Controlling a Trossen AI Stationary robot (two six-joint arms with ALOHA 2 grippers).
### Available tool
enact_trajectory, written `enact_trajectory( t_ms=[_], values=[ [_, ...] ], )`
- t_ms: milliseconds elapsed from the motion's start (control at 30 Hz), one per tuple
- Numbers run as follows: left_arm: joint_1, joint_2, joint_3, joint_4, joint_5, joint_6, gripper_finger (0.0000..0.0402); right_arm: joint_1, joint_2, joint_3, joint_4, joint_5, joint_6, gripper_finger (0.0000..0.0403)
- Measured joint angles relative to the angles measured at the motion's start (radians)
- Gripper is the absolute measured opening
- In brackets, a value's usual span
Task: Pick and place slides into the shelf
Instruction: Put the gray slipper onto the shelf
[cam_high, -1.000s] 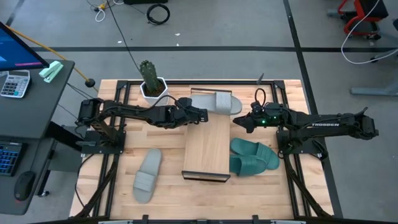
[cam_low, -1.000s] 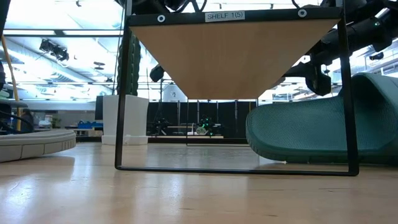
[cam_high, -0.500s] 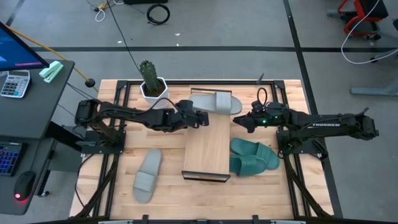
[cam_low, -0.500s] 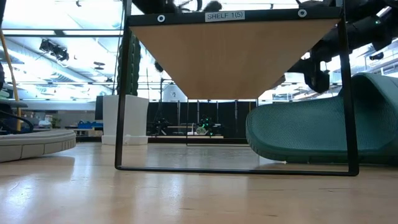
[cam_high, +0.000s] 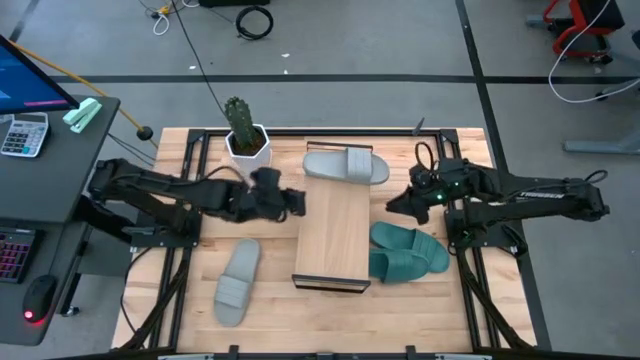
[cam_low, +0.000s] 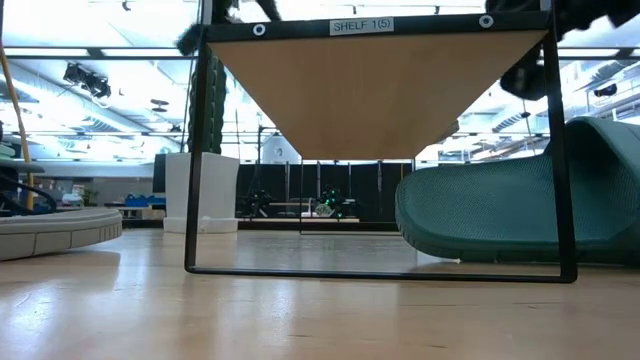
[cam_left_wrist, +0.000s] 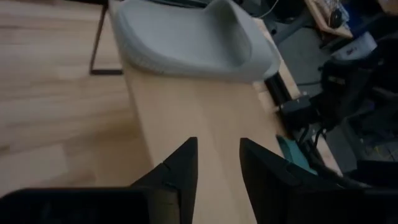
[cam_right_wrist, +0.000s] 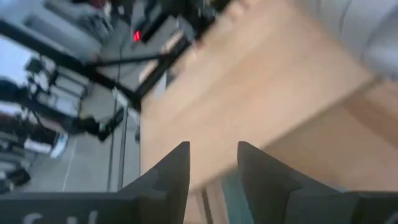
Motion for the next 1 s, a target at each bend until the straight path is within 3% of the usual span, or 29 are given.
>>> enact_trajectory(
  t_ms=[333,633,767,1000],
  values=[
    [-0.209,-0.006,0.0,-0.256,-0.033,-0.237,0.0123,0.181,-0.149,0.032,-0.293,0.175,0.144,0.0142],
    [-0.376,0.002,-0.001,-0.428,-0.03,-0.428,0.0141,0.315,-0.189,0.032,-0.392,0.294,0.269,0.0142],
    [-0.446,0.002,-0.001,-0.466,0.004,-0.435,0.0151,0.364,-0.184,0.032,-0.393,0.317,0.295,0.0142],
    [-0.505,0.002,-0.001,-0.478,0.178,-0.285,0.0154,0.427,-0.176,0.016,-0.398,0.325,0.352,0.0142]
  ],
)
